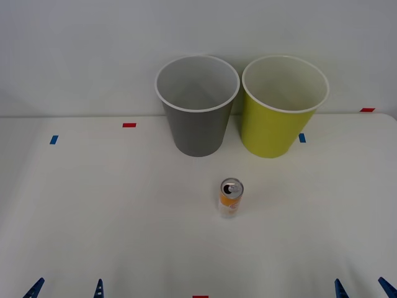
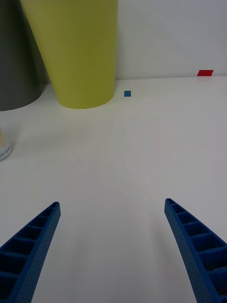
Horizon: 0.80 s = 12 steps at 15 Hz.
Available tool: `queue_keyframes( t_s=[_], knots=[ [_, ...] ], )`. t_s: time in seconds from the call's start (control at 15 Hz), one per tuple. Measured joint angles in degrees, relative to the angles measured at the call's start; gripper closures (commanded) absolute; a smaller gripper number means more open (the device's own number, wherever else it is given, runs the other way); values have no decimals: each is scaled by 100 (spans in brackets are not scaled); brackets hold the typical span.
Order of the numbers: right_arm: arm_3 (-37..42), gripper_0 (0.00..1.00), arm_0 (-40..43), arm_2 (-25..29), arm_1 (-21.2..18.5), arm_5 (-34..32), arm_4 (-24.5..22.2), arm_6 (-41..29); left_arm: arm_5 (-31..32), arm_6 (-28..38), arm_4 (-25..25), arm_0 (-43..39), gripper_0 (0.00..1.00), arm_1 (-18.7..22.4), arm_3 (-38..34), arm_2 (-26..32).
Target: Put cans in the gray bin and PET bottles in the light green bin.
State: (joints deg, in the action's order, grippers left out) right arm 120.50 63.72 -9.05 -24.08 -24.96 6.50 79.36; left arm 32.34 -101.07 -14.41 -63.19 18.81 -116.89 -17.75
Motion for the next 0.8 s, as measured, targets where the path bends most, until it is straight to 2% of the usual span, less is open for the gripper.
queue_keyframes(
  t_s=[0.8],
  knots=[
    [0, 24, 0, 0, 0, 0, 0, 0, 0, 0, 0, 0, 0, 0, 0, 0]
  ],
)
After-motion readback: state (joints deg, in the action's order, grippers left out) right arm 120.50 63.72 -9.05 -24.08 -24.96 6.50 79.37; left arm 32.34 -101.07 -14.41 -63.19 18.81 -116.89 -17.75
